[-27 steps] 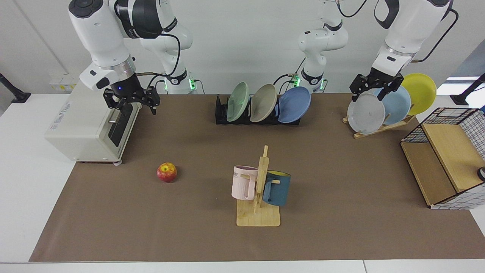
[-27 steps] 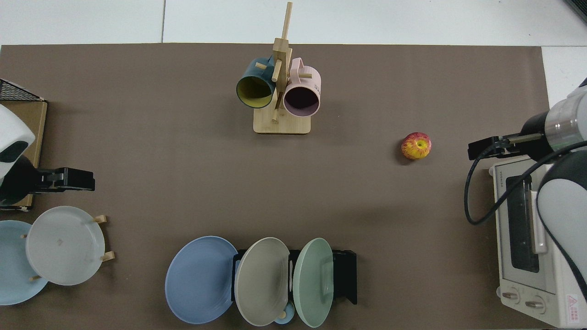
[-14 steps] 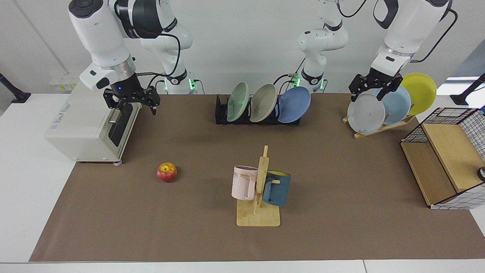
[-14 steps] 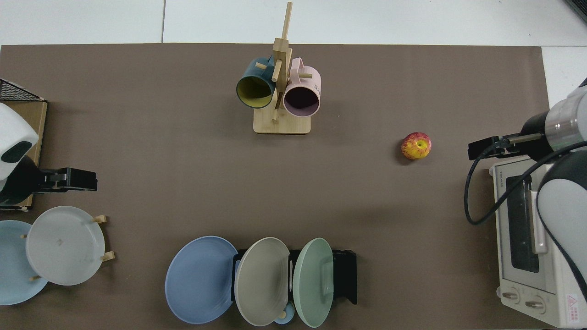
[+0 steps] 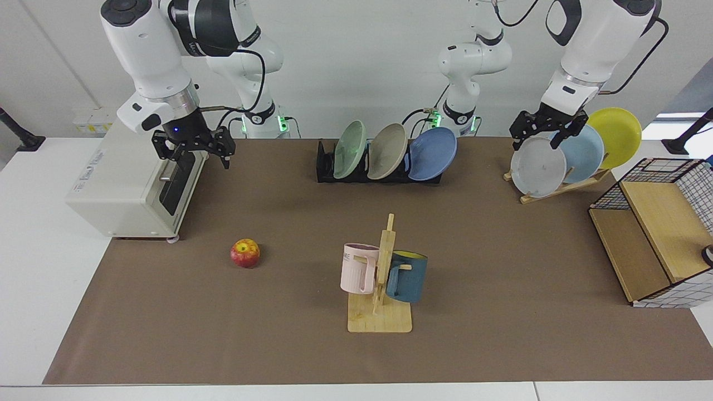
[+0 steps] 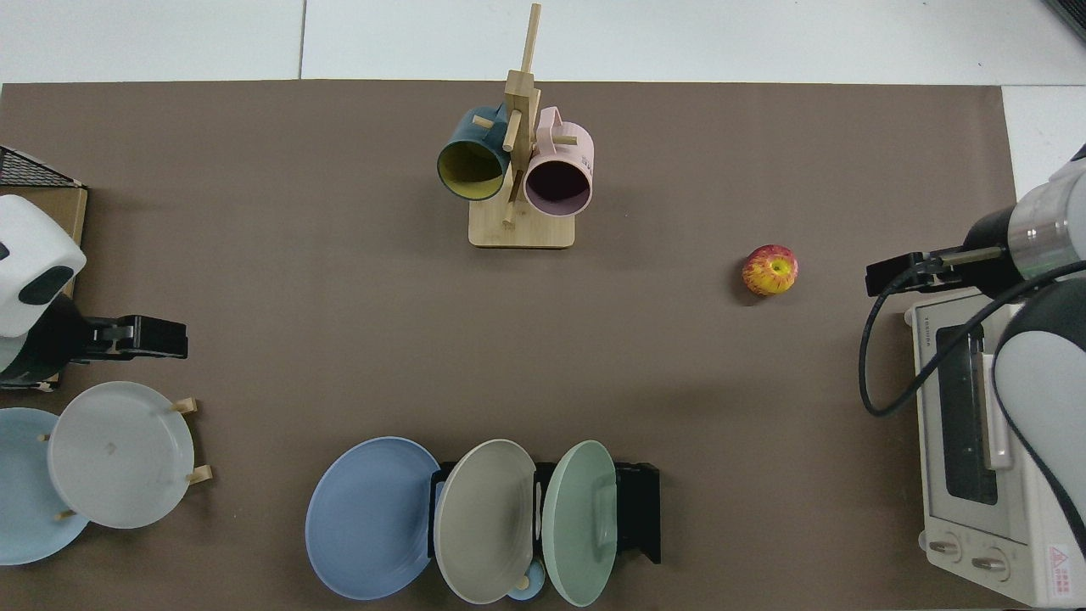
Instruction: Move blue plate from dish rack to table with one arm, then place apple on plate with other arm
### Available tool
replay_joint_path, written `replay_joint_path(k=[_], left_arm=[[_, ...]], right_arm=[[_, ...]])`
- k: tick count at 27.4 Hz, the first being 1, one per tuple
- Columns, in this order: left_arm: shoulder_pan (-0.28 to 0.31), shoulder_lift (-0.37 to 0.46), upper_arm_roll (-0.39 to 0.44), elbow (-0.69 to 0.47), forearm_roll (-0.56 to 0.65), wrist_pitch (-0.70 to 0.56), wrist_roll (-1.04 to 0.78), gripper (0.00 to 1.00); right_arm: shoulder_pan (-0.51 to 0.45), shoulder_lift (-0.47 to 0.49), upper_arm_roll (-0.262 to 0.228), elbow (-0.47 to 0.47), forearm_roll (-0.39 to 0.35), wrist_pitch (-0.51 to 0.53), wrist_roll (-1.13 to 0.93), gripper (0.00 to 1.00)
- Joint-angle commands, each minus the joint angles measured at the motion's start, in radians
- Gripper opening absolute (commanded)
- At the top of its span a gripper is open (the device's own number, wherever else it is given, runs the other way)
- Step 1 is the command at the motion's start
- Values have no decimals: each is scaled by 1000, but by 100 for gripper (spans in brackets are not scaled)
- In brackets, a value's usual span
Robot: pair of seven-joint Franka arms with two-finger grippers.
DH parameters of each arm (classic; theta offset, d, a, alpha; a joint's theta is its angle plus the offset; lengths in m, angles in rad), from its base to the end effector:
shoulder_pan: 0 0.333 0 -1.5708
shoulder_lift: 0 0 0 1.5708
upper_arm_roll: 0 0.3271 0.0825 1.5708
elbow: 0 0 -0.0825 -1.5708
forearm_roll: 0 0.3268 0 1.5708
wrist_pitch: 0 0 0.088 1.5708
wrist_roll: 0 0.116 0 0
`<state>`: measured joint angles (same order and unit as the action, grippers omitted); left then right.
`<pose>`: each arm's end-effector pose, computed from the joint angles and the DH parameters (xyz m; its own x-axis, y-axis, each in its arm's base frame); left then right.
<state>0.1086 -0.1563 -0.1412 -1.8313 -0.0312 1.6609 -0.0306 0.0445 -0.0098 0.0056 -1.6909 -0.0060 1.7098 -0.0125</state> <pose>0.4505 -0.0231 0.5990 0.9999 0.0029 -0.0159 0.0030 -1.0000 0.0086 0.5039 0.0247 0.5935 0.9976 0.0634 0.0286 0.0632 -0.9980 0.0064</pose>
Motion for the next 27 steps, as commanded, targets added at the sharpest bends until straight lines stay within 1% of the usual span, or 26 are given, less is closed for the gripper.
replay_joint_path(k=[1,10,14,17,19,21,27], left_arm=[[-4,-17,6,-25,-7,16,-11,100],[0,-15,8,-16,7,13,-9,100],[-9,-22,0,3,74,11,-18,99],[-9,-38,-43,-8,86,-3,-95,96],[-10,-58,-73,-32,100,-1,-164,90],[-10,-78,-109,-58,117,-1,-195,87],[-10,-169,-253,-227,197,16,-227,90]], right_arm=[[-15,-19,8,-19,20,5,8,100],[-15,-19,8,-19,20,7,8,100],[-15,-18,8,-19,20,5,8,100],[-15,-19,8,-19,20,5,8,100],[-15,-19,8,-19,20,5,8,100],[-15,-19,8,-19,20,5,8,100],[-15,-18,8,-19,20,7,9,100]])
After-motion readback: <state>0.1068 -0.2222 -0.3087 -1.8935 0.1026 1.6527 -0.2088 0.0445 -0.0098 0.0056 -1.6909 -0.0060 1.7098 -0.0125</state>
